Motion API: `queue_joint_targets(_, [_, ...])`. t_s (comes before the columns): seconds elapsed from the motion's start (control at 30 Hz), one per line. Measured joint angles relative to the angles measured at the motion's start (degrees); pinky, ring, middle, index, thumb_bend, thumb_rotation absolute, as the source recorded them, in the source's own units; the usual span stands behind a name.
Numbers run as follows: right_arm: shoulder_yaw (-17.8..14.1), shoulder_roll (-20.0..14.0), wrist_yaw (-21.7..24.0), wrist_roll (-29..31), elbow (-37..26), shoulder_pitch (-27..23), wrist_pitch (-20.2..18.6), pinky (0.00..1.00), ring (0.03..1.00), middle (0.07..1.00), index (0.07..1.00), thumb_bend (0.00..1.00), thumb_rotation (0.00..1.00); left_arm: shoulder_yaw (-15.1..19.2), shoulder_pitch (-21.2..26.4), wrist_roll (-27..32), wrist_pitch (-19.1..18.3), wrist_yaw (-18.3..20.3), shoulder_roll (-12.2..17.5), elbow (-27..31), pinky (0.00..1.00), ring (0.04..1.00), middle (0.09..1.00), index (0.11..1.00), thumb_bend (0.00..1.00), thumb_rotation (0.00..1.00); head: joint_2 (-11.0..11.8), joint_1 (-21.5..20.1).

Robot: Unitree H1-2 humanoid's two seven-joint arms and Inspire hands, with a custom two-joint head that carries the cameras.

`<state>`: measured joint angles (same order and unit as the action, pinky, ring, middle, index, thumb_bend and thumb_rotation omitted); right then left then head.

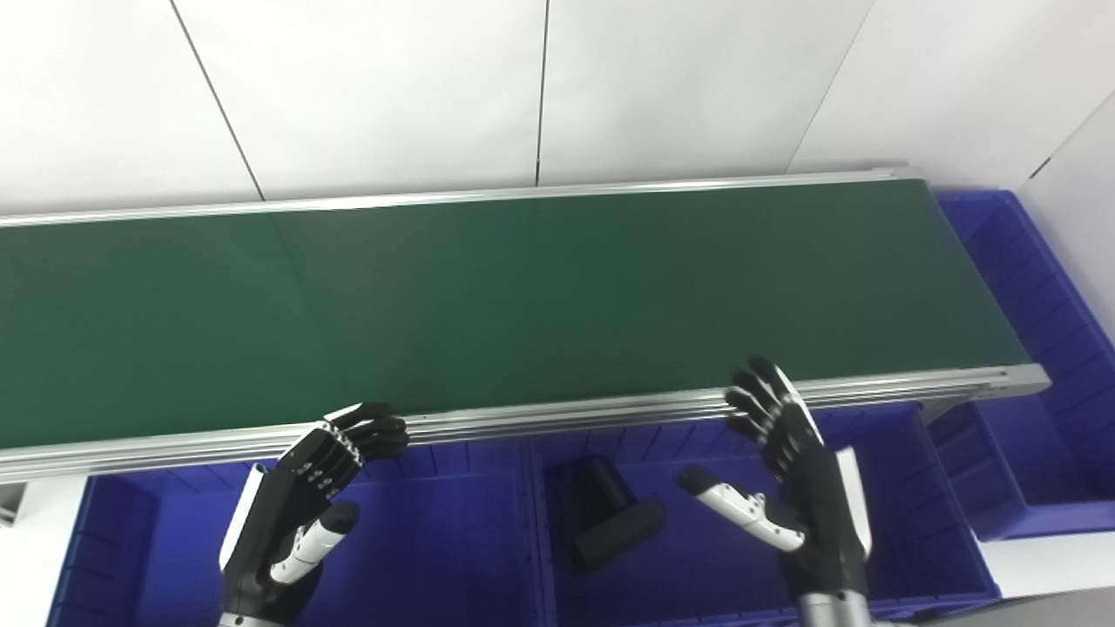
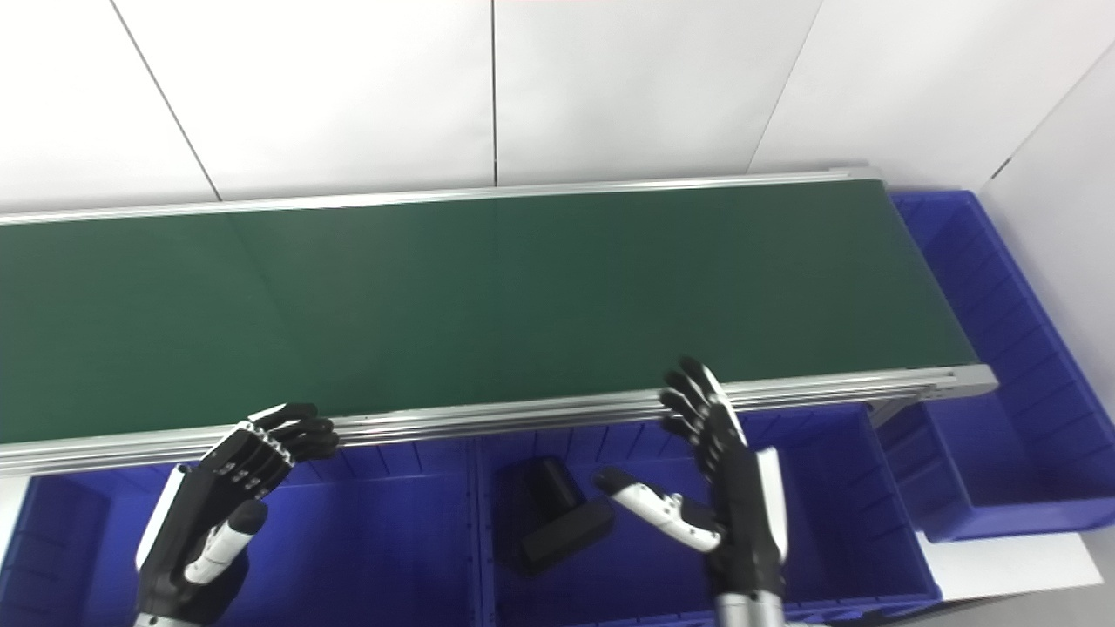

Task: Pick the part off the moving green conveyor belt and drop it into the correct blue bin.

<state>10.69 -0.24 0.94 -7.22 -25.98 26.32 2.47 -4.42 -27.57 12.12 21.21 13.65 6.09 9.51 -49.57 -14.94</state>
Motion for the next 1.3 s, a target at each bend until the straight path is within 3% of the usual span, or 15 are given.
queue_joint_targets(0.2, [5.7, -0.6, 4.4, -1.8, -2.7, -3.4, -0.9, 0.72, 0.81, 0.843, 0.894, 0.85, 0.4, -0.4, 0.0, -1.9, 0.0, -0.2, -0.8, 0.0, 0.66, 0.677, 0.703, 0.739, 0.84, 0.65, 0.4, 2.1])
queue_joint_targets(0.5, [8.4, -0.7, 6.5, -1.6, 2.4, -6.5, -2.5, 0.71, 0.8, 0.836, 0.887, 0.84, 0.42, -1.4, -0.8, -5.2, 0.1, -1.4, -2.3, 1.1, 0.67, 0.706, 0.736, 0.779, 0.83, 0.66, 1.2, 6.5])
queue_joint_targets(0.87, [6.6, -2.8, 7.6, 3.6, 9.8, -7.4, -1.5, 0.71, 0.787, 0.823, 0.882, 0.83, 0.53, -3.5, -0.9, -5.8, 0.1, -1.5, -2.8, 1.7, 0.71, 0.766, 0.788, 0.807, 0.81, 0.62, 1.4, 9.9])
queue_joint_targets(1.3, [4.9, -6.0, 8.6, 8.0, 10.1, -7.1, 0.8, 0.69, 0.774, 0.805, 0.863, 0.8, 0.51, -5.4, -0.1, -13.2, 0.2, -3.7, -5.2, 1.7, 0.74, 0.807, 0.82, 0.842, 0.85, 0.66, 0.9, 17.5])
